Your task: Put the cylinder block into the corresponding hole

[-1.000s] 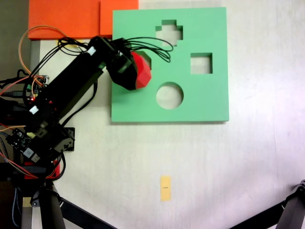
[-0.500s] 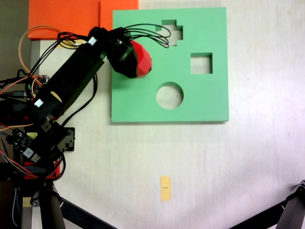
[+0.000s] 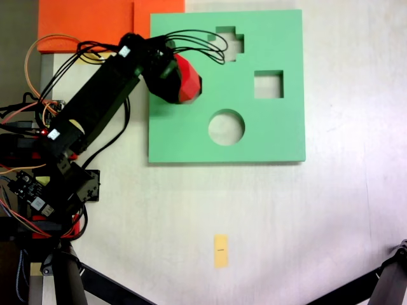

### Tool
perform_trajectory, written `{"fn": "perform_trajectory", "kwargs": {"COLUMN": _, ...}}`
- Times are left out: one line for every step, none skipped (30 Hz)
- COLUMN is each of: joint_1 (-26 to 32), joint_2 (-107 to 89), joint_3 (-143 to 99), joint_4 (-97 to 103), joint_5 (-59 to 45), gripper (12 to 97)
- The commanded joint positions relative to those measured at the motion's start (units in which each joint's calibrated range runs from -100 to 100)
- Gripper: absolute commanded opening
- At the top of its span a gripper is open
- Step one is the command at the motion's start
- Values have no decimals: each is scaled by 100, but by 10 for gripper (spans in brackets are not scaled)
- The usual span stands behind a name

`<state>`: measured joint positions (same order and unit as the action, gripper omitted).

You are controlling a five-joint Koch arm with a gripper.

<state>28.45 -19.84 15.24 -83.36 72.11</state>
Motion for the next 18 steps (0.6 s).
{"fn": "perform_trajectory", "kwargs": {"joint_1": 34, "joint_2": 42, "joint_3": 281, "joint_4": 300, "joint_5": 54, "gripper": 388}}
{"fn": "perform_trajectory", "kwargs": {"joint_1": 39, "joint_2": 70, "joint_3": 281, "joint_4": 300, "joint_5": 59, "gripper": 388}}
{"fn": "perform_trajectory", "kwargs": {"joint_1": 34, "joint_2": 112, "joint_3": 281, "joint_4": 300, "joint_5": 78, "gripper": 388}}
{"fn": "perform_trajectory", "kwargs": {"joint_1": 39, "joint_2": 126, "joint_3": 281, "joint_4": 300, "joint_5": 88, "gripper": 388}}
{"fn": "perform_trajectory", "kwargs": {"joint_1": 34, "joint_2": 140, "joint_3": 281, "joint_4": 300, "joint_5": 98, "gripper": 388}}
{"fn": "perform_trajectory", "kwargs": {"joint_1": 34, "joint_2": 140, "joint_3": 281, "joint_4": 300, "joint_5": 107, "gripper": 388}}
{"fn": "perform_trajectory", "kwargs": {"joint_1": 34, "joint_2": 154, "joint_3": 281, "joint_4": 300, "joint_5": 122, "gripper": 388}}
{"fn": "perform_trajectory", "kwargs": {"joint_1": 34, "joint_2": 196, "joint_3": 271, "joint_4": 300, "joint_5": 137, "gripper": 389}}
{"fn": "perform_trajectory", "kwargs": {"joint_1": 34, "joint_2": 224, "joint_3": 271, "joint_4": 300, "joint_5": 151, "gripper": 389}}
{"fn": "perform_trajectory", "kwargs": {"joint_1": 29, "joint_2": 280, "joint_3": 271, "joint_4": 300, "joint_5": 176, "gripper": 389}}
{"fn": "perform_trajectory", "kwargs": {"joint_1": 24, "joint_2": 363, "joint_3": 271, "joint_4": 300, "joint_5": 190, "gripper": 389}}
{"fn": "perform_trajectory", "kwargs": {"joint_1": 20, "joint_2": 419, "joint_3": 271, "joint_4": 300, "joint_5": 205, "gripper": 391}}
{"fn": "perform_trajectory", "kwargs": {"joint_1": 15, "joint_2": 447, "joint_3": 261, "joint_4": 300, "joint_5": 215, "gripper": 391}}
{"fn": "perform_trajectory", "kwargs": {"joint_1": 10, "joint_2": 489, "joint_3": 261, "joint_4": 300, "joint_5": 225, "gripper": 391}}
{"fn": "perform_trajectory", "kwargs": {"joint_1": 0, "joint_2": 531, "joint_3": 261, "joint_4": 300, "joint_5": 230, "gripper": 392}}
{"fn": "perform_trajectory", "kwargs": {"joint_1": -10, "joint_2": 573, "joint_3": 261, "joint_4": 300, "joint_5": 234, "gripper": 392}}
{"fn": "perform_trajectory", "kwargs": {"joint_1": -15, "joint_2": 601, "joint_3": 261, "joint_4": 300, "joint_5": 234, "gripper": 396}}
{"fn": "perform_trajectory", "kwargs": {"joint_1": -20, "joint_2": 657, "joint_3": 261, "joint_4": 319, "joint_5": 239, "gripper": 401}}
